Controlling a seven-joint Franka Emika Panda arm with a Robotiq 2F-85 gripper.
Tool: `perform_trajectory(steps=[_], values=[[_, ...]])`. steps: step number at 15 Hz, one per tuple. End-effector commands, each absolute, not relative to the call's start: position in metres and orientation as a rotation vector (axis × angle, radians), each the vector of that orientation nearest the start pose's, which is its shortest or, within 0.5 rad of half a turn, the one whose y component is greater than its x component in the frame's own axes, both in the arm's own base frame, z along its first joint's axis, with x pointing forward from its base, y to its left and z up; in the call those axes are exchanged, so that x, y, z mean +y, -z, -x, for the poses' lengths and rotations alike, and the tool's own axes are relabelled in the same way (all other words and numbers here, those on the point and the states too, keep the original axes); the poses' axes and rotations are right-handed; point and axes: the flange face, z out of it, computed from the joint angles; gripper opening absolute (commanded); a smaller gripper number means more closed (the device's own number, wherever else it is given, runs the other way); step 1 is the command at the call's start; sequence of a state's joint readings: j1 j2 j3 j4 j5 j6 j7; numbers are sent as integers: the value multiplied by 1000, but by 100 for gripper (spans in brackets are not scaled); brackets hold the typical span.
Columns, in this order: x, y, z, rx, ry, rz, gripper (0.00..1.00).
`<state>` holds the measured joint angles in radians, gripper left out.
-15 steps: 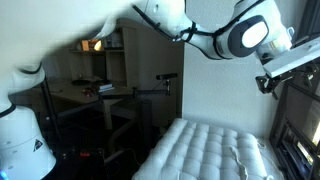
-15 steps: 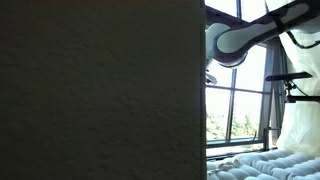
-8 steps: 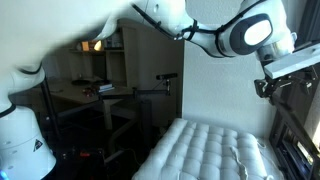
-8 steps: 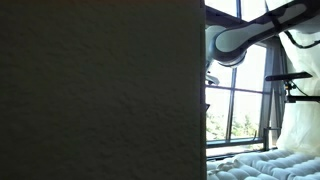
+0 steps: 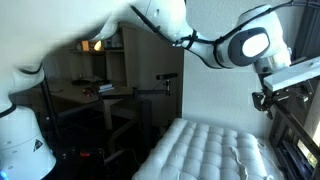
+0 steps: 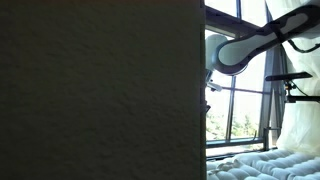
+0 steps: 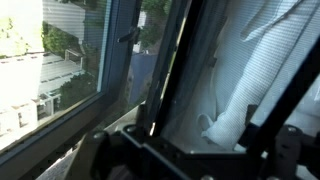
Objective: Open the window pane on the bottom left
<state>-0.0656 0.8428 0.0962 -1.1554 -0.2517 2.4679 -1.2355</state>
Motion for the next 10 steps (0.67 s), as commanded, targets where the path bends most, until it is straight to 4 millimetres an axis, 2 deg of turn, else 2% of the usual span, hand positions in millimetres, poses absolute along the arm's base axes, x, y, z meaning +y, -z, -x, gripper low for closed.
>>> perform_trajectory(steps=[1, 4, 6, 10], values=[[4, -333, -792, -2282, 452, 2655, 100], [7, -330, -781, -2423, 421, 2572, 100], [3, -336, -768, -2567, 426, 2451, 100], [-22, -365, -739, -2803, 657, 2269, 100]])
